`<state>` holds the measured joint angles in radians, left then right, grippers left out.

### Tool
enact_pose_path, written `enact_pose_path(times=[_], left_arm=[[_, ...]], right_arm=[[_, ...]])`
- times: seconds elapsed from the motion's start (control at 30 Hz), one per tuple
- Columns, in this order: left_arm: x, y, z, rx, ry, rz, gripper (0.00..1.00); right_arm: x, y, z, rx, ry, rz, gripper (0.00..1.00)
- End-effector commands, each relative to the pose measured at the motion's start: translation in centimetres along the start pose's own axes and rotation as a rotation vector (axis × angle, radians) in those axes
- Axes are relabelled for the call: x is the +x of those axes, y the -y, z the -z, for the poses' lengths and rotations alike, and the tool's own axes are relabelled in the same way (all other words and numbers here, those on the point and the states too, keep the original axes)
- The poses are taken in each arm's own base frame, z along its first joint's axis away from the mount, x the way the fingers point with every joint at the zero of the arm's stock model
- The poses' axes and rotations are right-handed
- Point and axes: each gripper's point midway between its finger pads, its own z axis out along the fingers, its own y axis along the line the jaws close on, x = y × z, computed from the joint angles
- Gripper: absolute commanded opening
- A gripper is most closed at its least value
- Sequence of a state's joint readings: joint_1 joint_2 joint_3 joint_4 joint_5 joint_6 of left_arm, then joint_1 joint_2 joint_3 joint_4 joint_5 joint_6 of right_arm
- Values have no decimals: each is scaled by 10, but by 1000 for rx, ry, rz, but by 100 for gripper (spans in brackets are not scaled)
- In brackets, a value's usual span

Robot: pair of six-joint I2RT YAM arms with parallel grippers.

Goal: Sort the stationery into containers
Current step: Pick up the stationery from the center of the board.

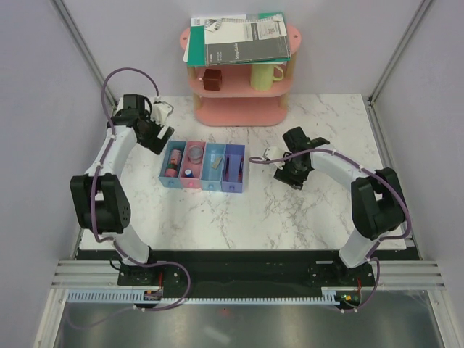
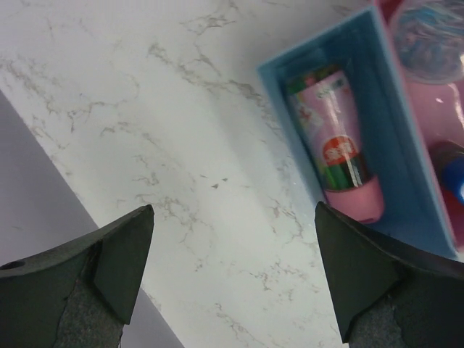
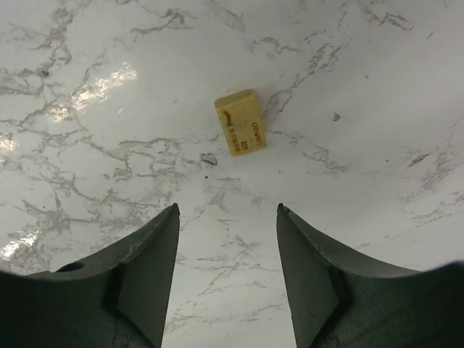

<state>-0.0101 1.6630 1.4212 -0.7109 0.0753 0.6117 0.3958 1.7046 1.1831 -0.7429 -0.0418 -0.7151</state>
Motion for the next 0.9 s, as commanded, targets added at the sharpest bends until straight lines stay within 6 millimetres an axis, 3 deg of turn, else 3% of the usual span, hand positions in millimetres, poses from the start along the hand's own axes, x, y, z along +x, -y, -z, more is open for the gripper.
enact_pose_path(times=[0.0, 0.17, 0.37, 0.67, 0.87], left_arm=[[-13, -47, -7, -112, 19, 95, 98], [7, -52, -32, -121, -67, 83, 98], [30, -49, -47, -112, -135, 84, 98], [44, -67, -52, -173, -178, 70, 98], [59, -65, -66, -176, -224, 59, 98]], right_arm=[[0, 1, -5, -40, -22, 140, 63], [-6, -4, -19, -104, -14, 159, 65], [-5, 1, -36, -125, -46, 187, 65], [-21, 17, -31, -82, -20, 205, 66], [-28, 24, -30, -66, -10, 217, 66]])
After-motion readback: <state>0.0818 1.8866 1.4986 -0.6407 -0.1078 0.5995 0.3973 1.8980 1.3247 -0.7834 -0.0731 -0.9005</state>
